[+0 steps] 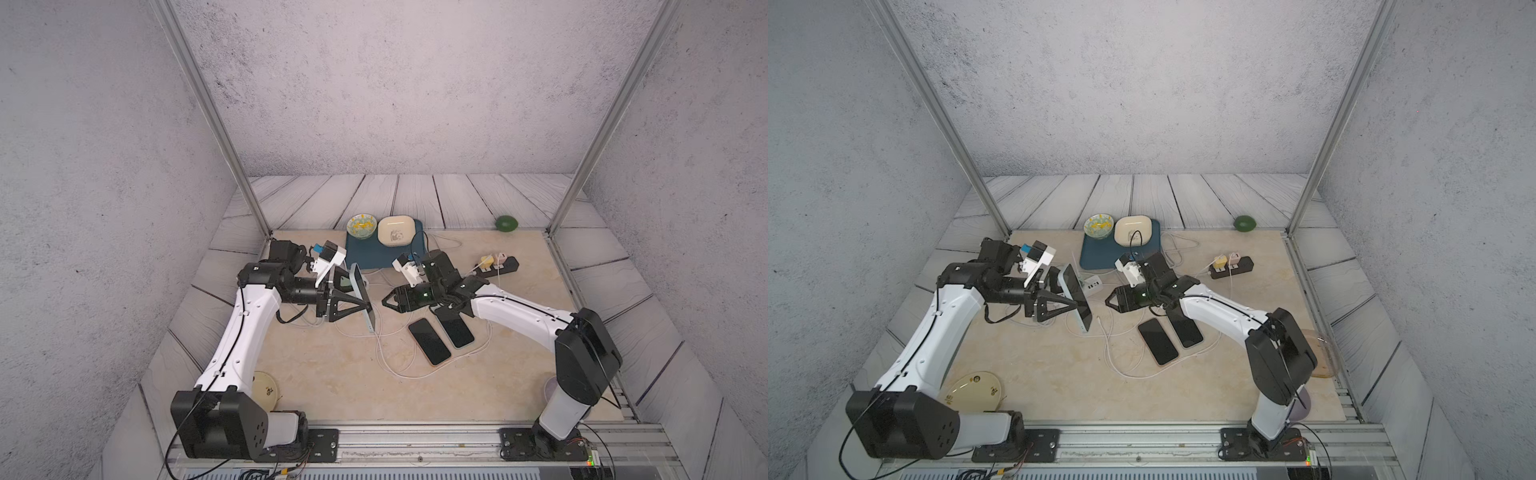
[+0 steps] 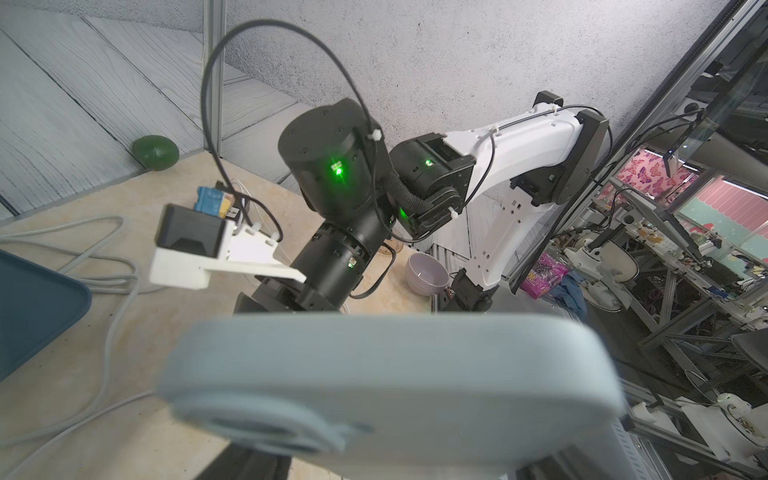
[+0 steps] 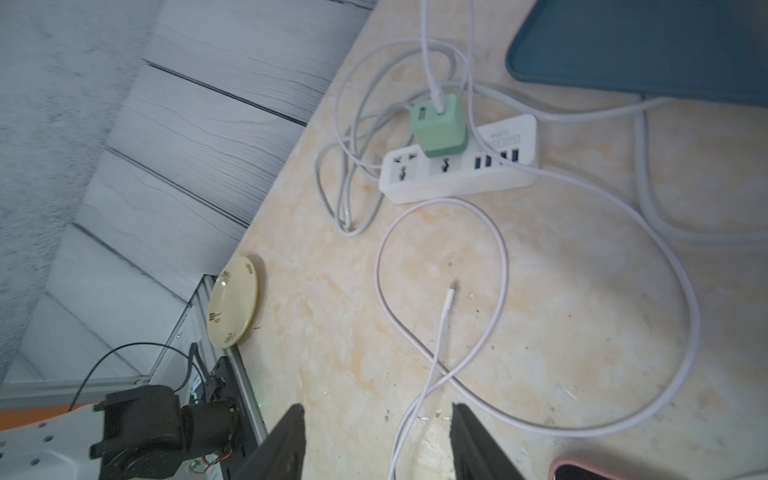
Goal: Unplug the charging cable from the phone
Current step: Place the phone at the center of the board.
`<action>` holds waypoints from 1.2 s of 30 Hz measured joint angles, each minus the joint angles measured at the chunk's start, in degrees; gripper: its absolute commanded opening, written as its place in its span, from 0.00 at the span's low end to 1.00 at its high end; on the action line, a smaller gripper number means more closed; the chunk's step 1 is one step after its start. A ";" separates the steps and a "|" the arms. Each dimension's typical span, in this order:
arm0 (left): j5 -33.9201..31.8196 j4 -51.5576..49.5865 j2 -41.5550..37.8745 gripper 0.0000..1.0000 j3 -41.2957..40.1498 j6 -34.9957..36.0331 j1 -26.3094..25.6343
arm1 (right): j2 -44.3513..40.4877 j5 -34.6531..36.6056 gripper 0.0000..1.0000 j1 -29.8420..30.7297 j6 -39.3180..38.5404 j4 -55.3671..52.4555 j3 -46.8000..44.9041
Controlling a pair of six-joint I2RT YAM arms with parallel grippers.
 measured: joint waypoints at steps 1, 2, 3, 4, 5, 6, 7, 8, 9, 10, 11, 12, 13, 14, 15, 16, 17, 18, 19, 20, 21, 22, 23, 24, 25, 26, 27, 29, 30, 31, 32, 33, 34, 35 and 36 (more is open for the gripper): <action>0.00 -0.31 0.00 0.35 0.00 0.28 0.00 | -0.85 -1.62 0.65 -0.28 -0.83 0.68 -0.37; 0.04 -0.52 0.00 0.35 0.00 0.42 0.00 | -1.55 -2.86 0.66 -0.46 -1.49 1.18 -0.68; 0.07 -0.72 0.00 0.35 0.00 0.52 0.00 | -2.21 -3.78 0.68 -0.61 -2.01 1.60 -1.01; 0.11 -0.87 0.00 0.35 0.00 0.68 0.00 | -2.95 -4.74 0.71 -0.72 -2.62 2.25 -1.44; 0.15 -0.96 0.00 0.35 0.00 0.85 0.00 | -3.69 -5.60 0.73 -0.76 -3.26 2.99 -1.99; 0.17 -1.14 0.00 0.35 0.00 1.01 0.00 | -4.42 -6.40 0.76 -0.83 -3.61 3.78 -2.58; 0.20 -1.27 0.00 0.35 0.00 1.20 0.00 | -5.22 -7.28 0.78 -0.83 -4.11 4.52 -3.19; 0.20 -1.38 0.00 0.35 0.00 1.36 0.00 | -5.86 -8.17 0.79 -0.83 -4.48 5.18 -3.65; 0.20 -1.49 0.00 0.35 0.00 1.51 0.00 | -6.34 -9.22 0.80 -0.85 -4.74 5.90 -4.00; 0.22 -1.62 0.00 0.35 0.00 1.62 0.00 | -6.78 -10.27 0.81 -0.90 -4.94 6.62 -4.24; 0.24 -1.75 0.00 0.35 0.00 1.79 0.00 | -7.13 -11.32 0.82 -0.90 -5.14 7.39 -4.46; 0.24 -1.81 0.00 0.35 0.00 1.90 0.00 | -7.45 -12.55 0.83 -0.87 -5.11 8.26 -4.68; 0.26 -1.84 0.00 0.35 0.00 2.01 0.00 | -7.76 -13.73 0.85 -0.87 -4.98 9.42 -5.01; 0.26 -1.90 0.00 0.35 0.00 2.12 0.00 | -8.07 -15.04 0.87 -0.87 -4.81 10.73 -5.44; 0.28 -1.97 0.00 0.35 0.00 2.21 0.00 | -8.26 -16.22 0.89 -0.87 -4.61 11.87 -5.81; 0.28 -2.03 0.00 0.35 0.00 2.32 0.00 | -8.41 -17.51 0.95 -0.87 -4.17 13.31 -6.32; 0.31 -2.10 0.00 0.35 0.00 2.40 0.00 | -8.48 -18.64 0.99 -0.87 -3.72 14.29 -6.69; 0.31 -2.16 0.00 0.35 0.00 2.43 0.00 | -8.48 -19.85 0.99 -0.87 -3.28 15.69 -7.08; 0.33 -2.19 0.00 0.36 0.00 2.45 0.00 | -8.48 -20.85 0.99 -0.87 -2.75 16.92 -7.43; 0.33 -2.19 0.00 0.35 0.00 2.45 0.00 | -8.48 -21.94 0.99 -0.87 -2.14 18.34 -7.89; 0.33 -2.19 0.00 0.35 0.00 2.47 0.00 | -8.48 -22.82 0.99 -0.87 -1.31 19.96 -8.35; 0.33 -2.21 0.00 0.35 0.00 2.47 0.00 | -8.48 -23.74 0.99 -0.87 -0.42 21.62 -8.83; 0.35 -2.21 0.00 0.35 0.00 2.47 0.00 | -8.48 -24.48 0.99 -0.85 0.35 23.21 -9.29; 0.35 -2.19 0.00 0.35 0.00 2.47 0.00 | -8.48 -25.27 0.99 -0.76 1.27 24.81 -9.66; 0.35 -2.21 0.00 0.35 0.00 2.47 0.00 | -8.48 -25.92 0.99 -0.59 1.90 26.14 -9.94; 0.35 -2.19 0.00 0.35 0.00 2.49 0.00 | -8.48 -26.58 0.99 -0.33 2.51 27.34 -10.08; 0.35 -2.21 0.00 0.35 0.00 2.49 0.00 | -8.48 -27.15 0.99 -0.11 2.95 28.30 -10.08; 0.35 -2.21 0.00 0.35 0.00 2.49 0.00 | -8.48 -27.69 0.99 0.59 2.86 29.18 -9.97; 0.37 -2.21 0.00 0.35 0.00 2.49 0.00 | -8.48 -27.76 0.99 1.09 2.51 29.00 -9.81; 0.35 -2.21 0.00 0.35 0.00 2.49 0.00 | -8.48 -27.76 0.99 1.77 1.68 28.17 -9.53; 0.35 -2.21 0.00 0.35 0.00 2.49 0.00 | -8.48 -27.71 0.99 2.25 0.90 27.32 -9.22; 0.37 -2.21 0.00 0.35 0.00 2.49 0.00 | -8.46 -27.65 0.99 2.71 0.09 26.51 -8.87; 0.35 -2.21 0.00 0.36 0.00 2.51 0.00 | -8.46 -27.58 0.99 3.13 -0.66 25.88 -8.63; 0.35 -2.21 0.00 0.35 0.00 2.51 0.00 | -8.46 -27.50 0.99 3.52 -1.57 24.92 -8.20; 0.35 -2.21 0.00 0.36 0.00 2.54 0.00 | -8.46 -27.41 0.99 3.89 -2.19 24.20 -7.87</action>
